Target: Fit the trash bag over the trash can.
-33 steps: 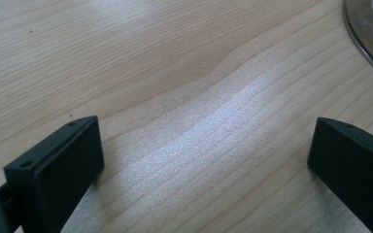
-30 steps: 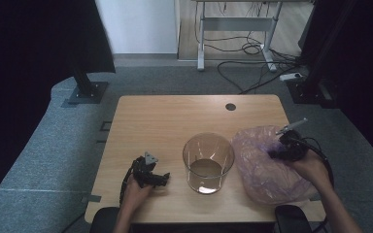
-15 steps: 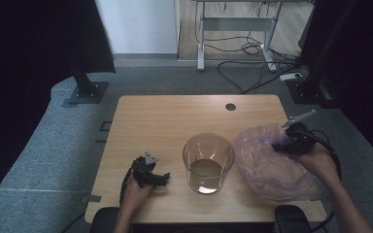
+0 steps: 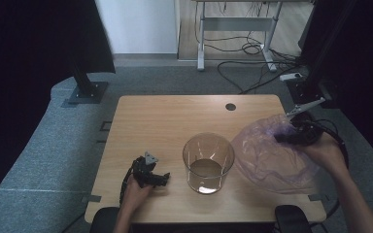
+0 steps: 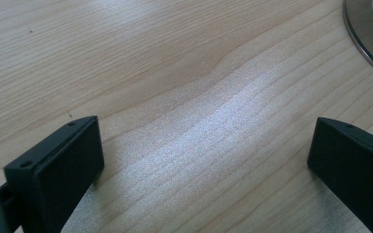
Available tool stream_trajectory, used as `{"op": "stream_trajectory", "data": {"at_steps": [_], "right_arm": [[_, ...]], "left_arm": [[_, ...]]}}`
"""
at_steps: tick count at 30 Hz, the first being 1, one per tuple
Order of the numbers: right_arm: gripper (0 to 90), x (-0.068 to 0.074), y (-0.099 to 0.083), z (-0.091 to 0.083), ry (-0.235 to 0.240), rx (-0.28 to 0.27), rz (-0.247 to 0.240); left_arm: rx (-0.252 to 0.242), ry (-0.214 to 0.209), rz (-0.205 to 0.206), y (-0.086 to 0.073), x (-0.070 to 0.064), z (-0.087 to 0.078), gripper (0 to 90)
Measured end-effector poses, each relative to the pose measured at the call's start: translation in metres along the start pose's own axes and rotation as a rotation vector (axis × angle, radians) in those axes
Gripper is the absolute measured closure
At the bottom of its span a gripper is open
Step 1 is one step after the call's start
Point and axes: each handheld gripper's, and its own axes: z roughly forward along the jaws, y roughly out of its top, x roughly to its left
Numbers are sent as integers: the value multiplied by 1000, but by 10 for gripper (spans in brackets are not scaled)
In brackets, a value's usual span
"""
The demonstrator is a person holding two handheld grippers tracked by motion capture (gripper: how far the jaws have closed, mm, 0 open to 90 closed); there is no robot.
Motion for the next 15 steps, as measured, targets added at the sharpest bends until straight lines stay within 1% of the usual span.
{"op": "stream_trajectory", "data": {"at_steps": [2,6,7,15], "right_arm": [[809,0,1,-2,1,-4,1],[809,-1,9,-15,14,-26,0],[809,-1,9,-15,14,-26,0],[809,1,25,-38,13,-61,-16]], "left_arm": [[0,0,0,0,0,0,0],[0,0,0,0,0,0,0],[0,0,0,0,0,0,0],[1,1,0,0,0,0,0]]}}
